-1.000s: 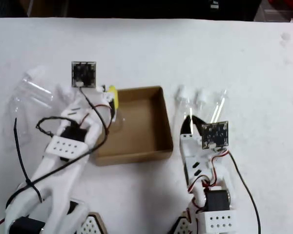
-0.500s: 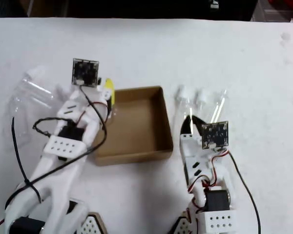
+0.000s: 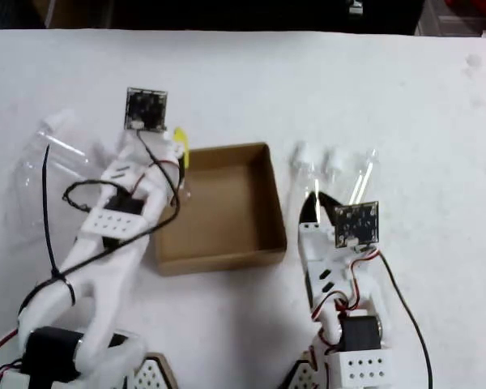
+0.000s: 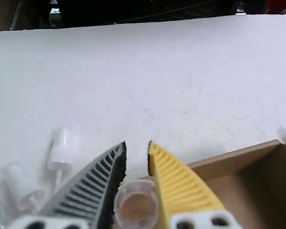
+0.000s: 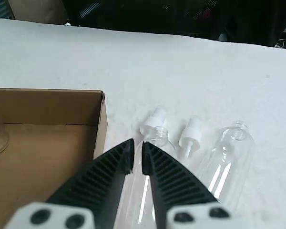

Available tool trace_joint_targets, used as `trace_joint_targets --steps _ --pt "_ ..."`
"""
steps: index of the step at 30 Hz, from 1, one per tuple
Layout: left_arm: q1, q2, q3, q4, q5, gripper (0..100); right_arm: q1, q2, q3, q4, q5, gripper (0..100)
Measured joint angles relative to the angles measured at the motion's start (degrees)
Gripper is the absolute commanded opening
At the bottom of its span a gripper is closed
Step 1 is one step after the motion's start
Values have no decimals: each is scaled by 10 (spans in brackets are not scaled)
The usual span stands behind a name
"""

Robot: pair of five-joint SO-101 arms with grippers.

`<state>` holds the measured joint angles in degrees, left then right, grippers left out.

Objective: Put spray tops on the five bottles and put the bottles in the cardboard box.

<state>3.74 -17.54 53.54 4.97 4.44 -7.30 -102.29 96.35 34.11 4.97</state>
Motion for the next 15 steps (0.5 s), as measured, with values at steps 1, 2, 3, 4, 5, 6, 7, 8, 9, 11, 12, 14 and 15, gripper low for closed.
trace_joint_targets --steps 1,2,3,4,5,6,7,8,9,11,12,14,15 --pt "0 2 -1 0 0 61 0 0 0 0 0 19" --pt "0 4 -4 0 0 61 0 0 0 0 0 19" --pt "0 4 -4 0 0 61 0 0 0 0 0 19" --pt "0 5 -6 0 0 61 0 0 0 0 0 19" --pt "0 10 -10 0 0 61 0 0 0 0 0 19" --pt "0 13 -13 0 0 61 0 0 0 0 0 19" --pt "0 14 -17 0 -1 61 0 0 0 0 0 19" --pt "0 15 -19 2 -2 61 0 0 0 0 0 19" --pt "0 15 -19 2 -2 61 0 0 0 0 0 19" --pt "-1 15 -22 4 -2 61 0 0 0 0 0 19" --pt "-1 15 -23 4 -2 61 0 0 0 0 0 19" --pt "-1 15 -23 5 -2 61 0 0 0 0 0 19" --pt "-1 15 -23 5 -2 61 0 0 0 0 0 19"
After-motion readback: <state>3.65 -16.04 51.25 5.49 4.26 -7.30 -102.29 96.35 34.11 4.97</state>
